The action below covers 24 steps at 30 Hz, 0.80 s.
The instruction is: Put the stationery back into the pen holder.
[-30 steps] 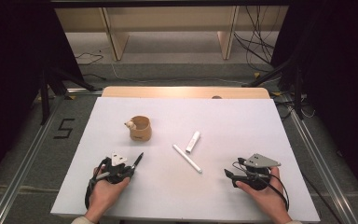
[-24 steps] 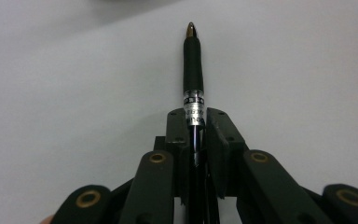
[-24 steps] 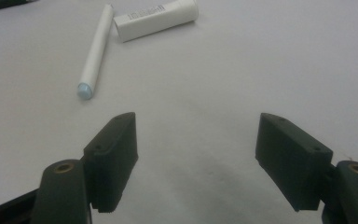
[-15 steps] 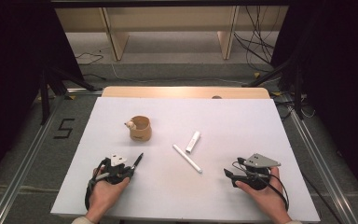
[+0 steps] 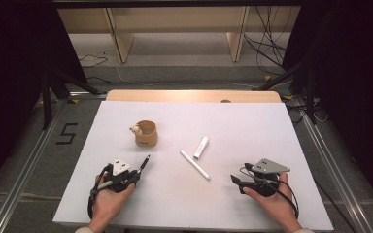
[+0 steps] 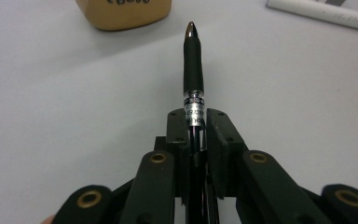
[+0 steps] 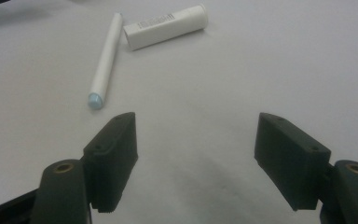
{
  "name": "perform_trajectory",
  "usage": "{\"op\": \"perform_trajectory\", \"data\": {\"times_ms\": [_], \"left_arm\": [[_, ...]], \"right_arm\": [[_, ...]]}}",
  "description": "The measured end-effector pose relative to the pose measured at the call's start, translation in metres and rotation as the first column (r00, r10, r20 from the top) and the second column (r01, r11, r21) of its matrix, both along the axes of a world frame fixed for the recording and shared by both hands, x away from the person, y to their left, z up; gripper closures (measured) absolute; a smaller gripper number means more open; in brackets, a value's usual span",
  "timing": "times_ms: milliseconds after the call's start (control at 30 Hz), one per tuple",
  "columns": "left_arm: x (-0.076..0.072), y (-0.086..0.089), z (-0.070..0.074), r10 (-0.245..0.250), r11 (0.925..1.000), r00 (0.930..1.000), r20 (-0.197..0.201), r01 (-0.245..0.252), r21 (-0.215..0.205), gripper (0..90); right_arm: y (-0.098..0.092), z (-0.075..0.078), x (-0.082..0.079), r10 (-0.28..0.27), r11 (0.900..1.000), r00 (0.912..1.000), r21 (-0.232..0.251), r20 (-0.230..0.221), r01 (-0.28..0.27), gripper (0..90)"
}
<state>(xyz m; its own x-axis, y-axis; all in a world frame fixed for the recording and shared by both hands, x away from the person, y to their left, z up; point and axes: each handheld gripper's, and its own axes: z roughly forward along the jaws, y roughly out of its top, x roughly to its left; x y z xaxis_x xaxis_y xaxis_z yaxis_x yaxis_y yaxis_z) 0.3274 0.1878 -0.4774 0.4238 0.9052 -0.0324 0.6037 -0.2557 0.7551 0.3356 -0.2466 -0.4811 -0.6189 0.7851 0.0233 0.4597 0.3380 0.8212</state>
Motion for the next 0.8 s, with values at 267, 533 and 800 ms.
{"op": "perform_trajectory", "data": {"times_ms": [267,533,800], "left_arm": [[-0.003,-0.008,0.006,-0.039,0.9989,0.9971,0.066,0.04,-0.022,79.8],[-0.003,-0.024,0.009,-0.081,0.9962,0.9918,0.099,0.084,-0.024,79.8],[-0.001,-0.038,0.01,-0.118,0.9922,0.9874,0.106,0.122,-0.026,79.8]], "right_arm": [[0.013,0.002,0.004,0.024,1.0,0.9997,0.014,0.005,-0.024,30.2],[0.027,0.002,0.006,0.051,0.999,0.9987,0.02,0.002,-0.051,30.1],[0.046,0.003,0.012,0.089,0.996,0.996,0.026,0.003,-0.089,30.1]]}}
